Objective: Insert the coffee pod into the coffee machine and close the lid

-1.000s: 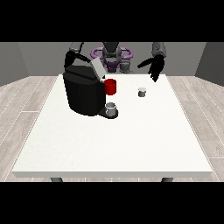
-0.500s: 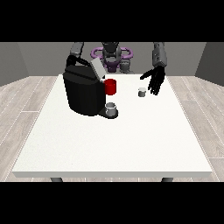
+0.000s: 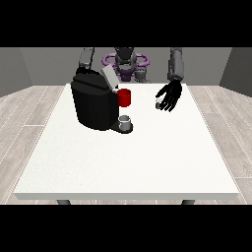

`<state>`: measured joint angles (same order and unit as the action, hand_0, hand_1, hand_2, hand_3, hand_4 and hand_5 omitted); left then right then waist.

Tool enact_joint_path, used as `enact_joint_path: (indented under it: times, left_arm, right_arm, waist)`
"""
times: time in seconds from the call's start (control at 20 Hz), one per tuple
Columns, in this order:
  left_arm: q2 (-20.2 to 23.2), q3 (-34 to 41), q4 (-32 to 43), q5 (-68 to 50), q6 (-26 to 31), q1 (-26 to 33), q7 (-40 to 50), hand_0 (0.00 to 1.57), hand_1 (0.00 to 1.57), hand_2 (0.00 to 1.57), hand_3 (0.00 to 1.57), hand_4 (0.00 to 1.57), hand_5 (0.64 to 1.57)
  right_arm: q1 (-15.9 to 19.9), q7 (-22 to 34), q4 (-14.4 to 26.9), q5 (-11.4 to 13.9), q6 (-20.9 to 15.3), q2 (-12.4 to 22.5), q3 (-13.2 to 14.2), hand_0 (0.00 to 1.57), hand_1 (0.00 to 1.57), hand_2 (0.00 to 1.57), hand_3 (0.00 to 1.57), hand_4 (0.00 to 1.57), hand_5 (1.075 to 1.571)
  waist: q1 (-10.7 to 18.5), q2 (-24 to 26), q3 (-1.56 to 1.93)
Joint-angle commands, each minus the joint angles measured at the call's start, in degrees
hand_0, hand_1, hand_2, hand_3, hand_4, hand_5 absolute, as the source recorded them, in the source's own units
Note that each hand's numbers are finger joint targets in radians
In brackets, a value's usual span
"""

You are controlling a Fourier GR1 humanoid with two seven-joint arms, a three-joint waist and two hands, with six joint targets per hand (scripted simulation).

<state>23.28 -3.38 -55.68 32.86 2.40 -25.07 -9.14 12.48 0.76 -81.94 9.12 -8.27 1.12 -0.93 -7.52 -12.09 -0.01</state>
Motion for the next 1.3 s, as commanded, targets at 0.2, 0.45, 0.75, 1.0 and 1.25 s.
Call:
enact_joint_path:
  times: [0.2, 0.45, 0.75, 1.0, 1.25]
  left_arm:
    - [-1.4, -4.5, 4.7, 10.5, -5.5, -4.8, 0.5, 0.92, 0.92, 1.02, 0.84, 0.41, 1.571]
    - [-1.5, -7.4, 9.3, 14.9, -4.6, -2.9, -1.4, 0.91, 0.91, 1.04, 0.89, 0.33, 1.571]
    - [0.6, -5.4, 13.8, 16.7, -0.6, -7.3, -1.7, 0.76, 0.76, 0.98, 0.86, 0.40, 1.571]
    - [-1.1, -3.9, 17.0, 17.9, -1.8, -7.3, -6.0, 1.12, 1.12, 1.20, 1.09, 0.39, 1.571]
    - [-3.0, -1.5, 12.1, 12.9, 1.7, -10.6, -8.9, 1.42, 1.42, 1.40, 1.33, 0.49, 1.571]
  right_arm:
    - [4.1, -1.7, 5.0, -0.2, 0.4, 0.2, 0.9, 0.00, 0.00, 0.00, 0.00, 0.00, 1.571]
    - [2.8, -0.7, 5.8, 0.9, -1.6, -1.1, -0.8, 0.00, 0.00, 0.00, 0.00, 0.00, 1.571]
    - [2.9, -4.6, 9.2, -1.3, 2.2, 1.9, 1.7, 0.00, 0.00, 0.00, 0.00, 0.00, 1.571]
    - [1.2, -2.3, 9.1, -1.0, -0.1, -0.9, -0.4, 0.00, 0.00, 0.00, 0.00, 0.00, 1.571]
    - [1.7, -7.4, 15.9, 1.2, -3.6, 1.5, 2.5, 0.00, 0.00, 0.00, 0.00, 0.00, 1.571]
  waist:
    - [-0.3, -2.2, 0.03]
    - [0.3, -0.6, 0.00]
    - [-0.6, -0.1, 0.00]
    - [0.3, 3.2, -0.01]
    - [3.2, 2.1, 0.00]
